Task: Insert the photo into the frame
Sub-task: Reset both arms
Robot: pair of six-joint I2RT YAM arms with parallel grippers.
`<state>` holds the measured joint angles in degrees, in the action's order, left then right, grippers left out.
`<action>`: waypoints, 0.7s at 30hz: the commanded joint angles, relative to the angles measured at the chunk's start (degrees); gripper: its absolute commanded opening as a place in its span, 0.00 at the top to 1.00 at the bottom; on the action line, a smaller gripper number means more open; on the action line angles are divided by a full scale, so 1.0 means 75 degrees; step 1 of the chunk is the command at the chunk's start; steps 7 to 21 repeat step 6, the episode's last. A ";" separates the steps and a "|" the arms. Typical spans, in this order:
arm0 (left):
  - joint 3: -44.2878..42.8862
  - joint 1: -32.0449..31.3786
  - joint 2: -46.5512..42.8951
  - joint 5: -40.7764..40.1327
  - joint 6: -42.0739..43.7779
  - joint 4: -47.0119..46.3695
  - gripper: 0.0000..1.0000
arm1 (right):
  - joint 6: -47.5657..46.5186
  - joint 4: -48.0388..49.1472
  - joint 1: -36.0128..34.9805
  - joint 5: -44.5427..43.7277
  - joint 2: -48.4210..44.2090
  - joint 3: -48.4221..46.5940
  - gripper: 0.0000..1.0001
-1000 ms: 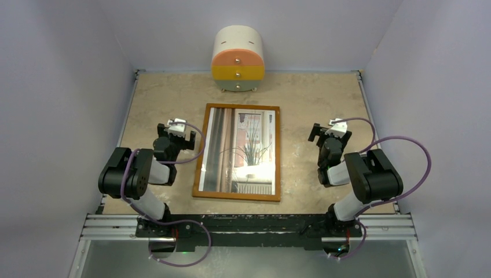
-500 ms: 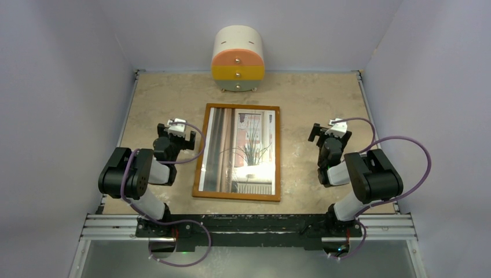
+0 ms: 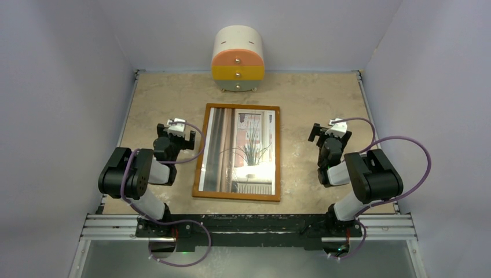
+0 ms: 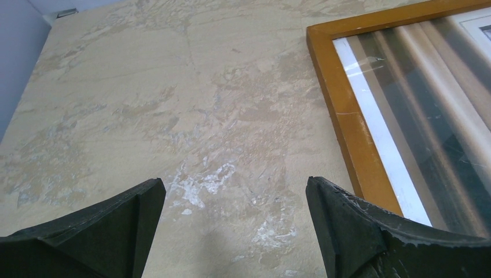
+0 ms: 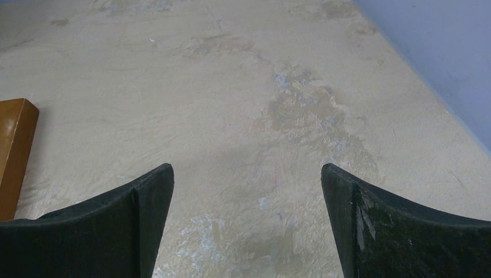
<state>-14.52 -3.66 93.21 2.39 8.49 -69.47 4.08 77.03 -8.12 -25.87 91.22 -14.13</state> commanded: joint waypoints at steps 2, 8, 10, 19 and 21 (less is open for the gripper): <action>-0.0277 0.0043 0.0015 -0.0635 -0.0329 -0.0034 0.00 | -0.0037 0.0279 0.0016 0.0051 -0.0067 -0.0003 0.01; -0.0222 0.0033 -0.0006 -0.0644 -0.0313 -0.0123 0.00 | -0.0040 0.0278 0.0016 0.0050 -0.0063 -0.0003 0.01; -0.0222 0.0033 -0.0006 -0.0644 -0.0313 -0.0123 0.00 | -0.0040 0.0278 0.0016 0.0050 -0.0063 -0.0003 0.01; -0.0222 0.0033 -0.0006 -0.0644 -0.0313 -0.0123 0.00 | -0.0040 0.0278 0.0016 0.0050 -0.0063 -0.0003 0.01; -0.0222 0.0033 -0.0006 -0.0644 -0.0313 -0.0123 0.00 | -0.0040 0.0278 0.0016 0.0050 -0.0063 -0.0003 0.01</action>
